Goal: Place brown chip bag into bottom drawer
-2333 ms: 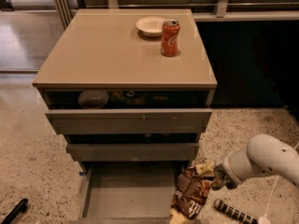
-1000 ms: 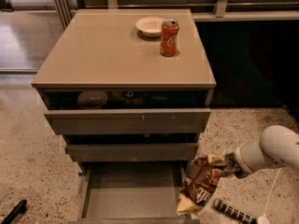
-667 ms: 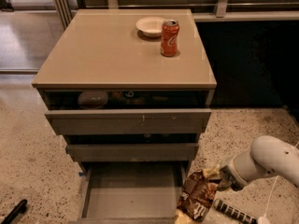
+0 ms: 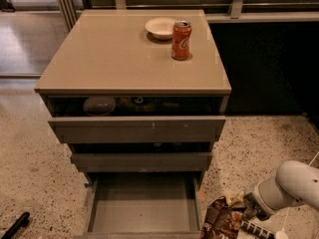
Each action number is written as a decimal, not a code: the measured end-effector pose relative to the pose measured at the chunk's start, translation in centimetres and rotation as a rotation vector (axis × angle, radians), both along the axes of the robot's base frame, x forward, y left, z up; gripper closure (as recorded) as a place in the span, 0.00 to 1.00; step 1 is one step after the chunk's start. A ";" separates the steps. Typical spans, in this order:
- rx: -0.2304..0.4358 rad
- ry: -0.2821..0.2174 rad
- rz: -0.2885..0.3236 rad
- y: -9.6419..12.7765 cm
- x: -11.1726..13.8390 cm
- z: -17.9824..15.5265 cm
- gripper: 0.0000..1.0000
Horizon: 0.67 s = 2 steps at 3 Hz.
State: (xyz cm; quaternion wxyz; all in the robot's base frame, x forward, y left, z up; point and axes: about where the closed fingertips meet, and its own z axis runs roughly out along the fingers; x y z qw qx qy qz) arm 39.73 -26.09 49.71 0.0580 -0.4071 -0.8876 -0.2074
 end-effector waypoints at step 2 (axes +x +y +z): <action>-0.002 0.013 -0.029 -0.9 -1.0 -0.8 1.00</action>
Offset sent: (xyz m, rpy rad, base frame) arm 0.0087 0.0151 -0.0139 0.0119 0.0324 0.0251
